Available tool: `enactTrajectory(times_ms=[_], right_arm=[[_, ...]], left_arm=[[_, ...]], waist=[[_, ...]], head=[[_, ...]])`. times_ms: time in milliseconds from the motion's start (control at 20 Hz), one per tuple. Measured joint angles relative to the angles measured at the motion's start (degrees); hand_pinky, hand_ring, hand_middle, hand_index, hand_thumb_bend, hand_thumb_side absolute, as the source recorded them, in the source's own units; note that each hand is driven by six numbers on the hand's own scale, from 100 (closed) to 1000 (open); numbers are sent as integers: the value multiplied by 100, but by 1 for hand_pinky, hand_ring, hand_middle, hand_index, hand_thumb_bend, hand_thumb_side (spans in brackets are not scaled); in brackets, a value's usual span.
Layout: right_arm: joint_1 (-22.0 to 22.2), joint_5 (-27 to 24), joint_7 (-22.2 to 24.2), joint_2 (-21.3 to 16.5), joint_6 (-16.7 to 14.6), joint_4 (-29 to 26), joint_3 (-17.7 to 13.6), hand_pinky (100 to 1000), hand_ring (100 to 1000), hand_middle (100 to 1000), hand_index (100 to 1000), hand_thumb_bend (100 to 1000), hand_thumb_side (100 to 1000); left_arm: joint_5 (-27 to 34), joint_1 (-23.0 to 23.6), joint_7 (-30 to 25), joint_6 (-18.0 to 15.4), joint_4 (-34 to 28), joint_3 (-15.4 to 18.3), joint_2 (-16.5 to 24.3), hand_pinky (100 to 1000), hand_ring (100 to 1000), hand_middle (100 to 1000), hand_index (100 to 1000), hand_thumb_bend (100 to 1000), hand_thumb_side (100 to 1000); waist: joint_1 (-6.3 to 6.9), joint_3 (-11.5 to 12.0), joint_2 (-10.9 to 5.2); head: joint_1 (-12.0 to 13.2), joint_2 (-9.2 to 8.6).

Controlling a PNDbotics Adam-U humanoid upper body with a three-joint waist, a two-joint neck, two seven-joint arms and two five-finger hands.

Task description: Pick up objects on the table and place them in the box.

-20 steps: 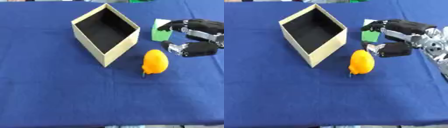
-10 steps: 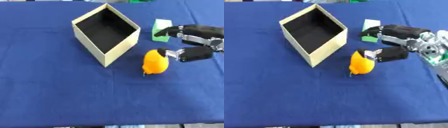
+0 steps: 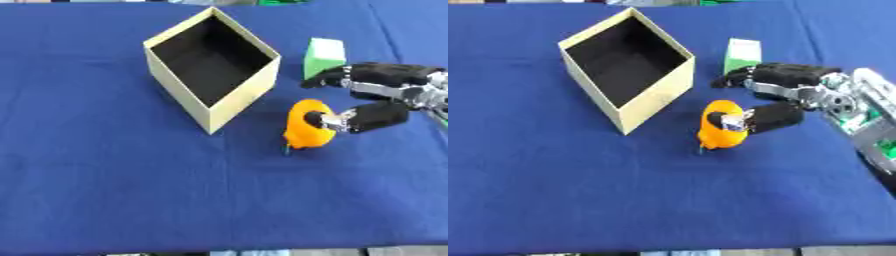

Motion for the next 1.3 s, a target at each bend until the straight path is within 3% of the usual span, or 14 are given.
enactTrajectory(times_ms=[550,1300], right_arm=[[56,389,-30,102,-194,529,4,940,924,919,1000,306,1000],[153,446,48,157,-380,928,95,919,906,889,1000,343,1000]], left_arm=[[14,1,-13,-7,0,1,-46,872,596,647,702,396,909],[23,1,-13,-7,0,4,-52,875,595,647,700,384,917]], waist=[[14,37,0],[39,45,29]], head=[[-72,0],[-88,0]])
